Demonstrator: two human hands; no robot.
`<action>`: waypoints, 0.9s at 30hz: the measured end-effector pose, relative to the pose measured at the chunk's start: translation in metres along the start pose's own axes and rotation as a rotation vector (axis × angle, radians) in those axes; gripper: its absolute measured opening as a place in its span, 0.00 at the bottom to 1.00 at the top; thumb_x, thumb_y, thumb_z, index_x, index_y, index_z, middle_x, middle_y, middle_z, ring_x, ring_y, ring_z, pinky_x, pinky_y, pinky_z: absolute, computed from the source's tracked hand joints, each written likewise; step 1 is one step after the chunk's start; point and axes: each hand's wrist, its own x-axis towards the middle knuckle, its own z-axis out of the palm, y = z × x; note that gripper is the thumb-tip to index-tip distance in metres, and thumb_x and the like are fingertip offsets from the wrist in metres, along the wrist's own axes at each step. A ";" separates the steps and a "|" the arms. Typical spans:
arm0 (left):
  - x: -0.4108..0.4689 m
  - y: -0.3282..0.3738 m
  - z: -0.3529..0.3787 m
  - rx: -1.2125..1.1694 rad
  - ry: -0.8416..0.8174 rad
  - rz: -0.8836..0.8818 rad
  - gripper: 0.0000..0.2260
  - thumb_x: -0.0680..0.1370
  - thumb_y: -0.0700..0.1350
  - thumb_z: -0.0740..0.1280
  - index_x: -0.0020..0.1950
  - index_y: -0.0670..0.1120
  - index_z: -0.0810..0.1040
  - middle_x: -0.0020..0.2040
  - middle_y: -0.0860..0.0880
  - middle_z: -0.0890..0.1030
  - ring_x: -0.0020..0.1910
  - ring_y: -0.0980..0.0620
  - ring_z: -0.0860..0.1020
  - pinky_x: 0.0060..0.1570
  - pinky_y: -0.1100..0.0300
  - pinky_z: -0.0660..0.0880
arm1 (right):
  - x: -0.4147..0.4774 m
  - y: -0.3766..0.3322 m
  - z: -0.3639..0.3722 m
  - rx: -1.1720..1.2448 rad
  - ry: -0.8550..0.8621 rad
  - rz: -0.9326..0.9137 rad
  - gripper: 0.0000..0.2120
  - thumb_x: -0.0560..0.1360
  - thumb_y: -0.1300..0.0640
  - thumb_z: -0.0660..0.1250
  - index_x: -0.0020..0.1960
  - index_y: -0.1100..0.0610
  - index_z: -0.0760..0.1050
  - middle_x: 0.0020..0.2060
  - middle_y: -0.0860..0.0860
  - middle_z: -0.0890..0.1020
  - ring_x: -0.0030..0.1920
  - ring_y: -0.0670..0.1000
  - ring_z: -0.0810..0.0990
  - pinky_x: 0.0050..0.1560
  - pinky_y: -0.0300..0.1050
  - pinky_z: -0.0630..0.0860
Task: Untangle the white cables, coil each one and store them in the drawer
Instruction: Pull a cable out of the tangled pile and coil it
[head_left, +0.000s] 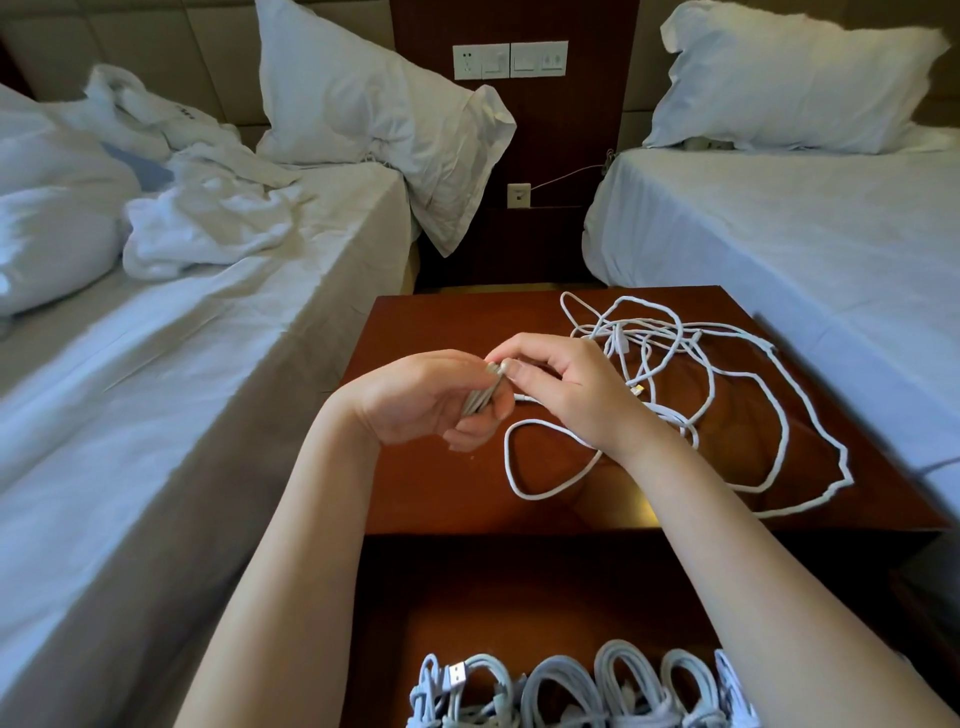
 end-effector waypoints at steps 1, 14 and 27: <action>-0.001 0.000 -0.001 -0.026 -0.010 0.011 0.14 0.79 0.44 0.52 0.43 0.39 0.73 0.27 0.50 0.71 0.26 0.53 0.68 0.30 0.62 0.68 | 0.000 -0.001 0.000 -0.007 -0.004 -0.010 0.11 0.79 0.54 0.60 0.51 0.54 0.81 0.39 0.57 0.82 0.43 0.59 0.80 0.46 0.60 0.76; 0.011 0.011 0.013 -0.084 0.339 0.036 0.19 0.84 0.46 0.52 0.34 0.43 0.67 0.22 0.53 0.62 0.21 0.57 0.58 0.22 0.66 0.57 | 0.000 0.003 0.005 -0.134 0.092 -0.032 0.13 0.83 0.54 0.55 0.45 0.59 0.73 0.27 0.43 0.69 0.28 0.45 0.70 0.29 0.35 0.65; 0.027 0.012 0.027 0.093 0.797 -0.118 0.15 0.84 0.45 0.52 0.38 0.45 0.64 0.22 0.54 0.62 0.20 0.56 0.59 0.21 0.63 0.58 | -0.001 0.010 0.016 -0.162 0.066 0.006 0.14 0.82 0.49 0.54 0.45 0.57 0.70 0.28 0.44 0.70 0.26 0.44 0.70 0.26 0.36 0.63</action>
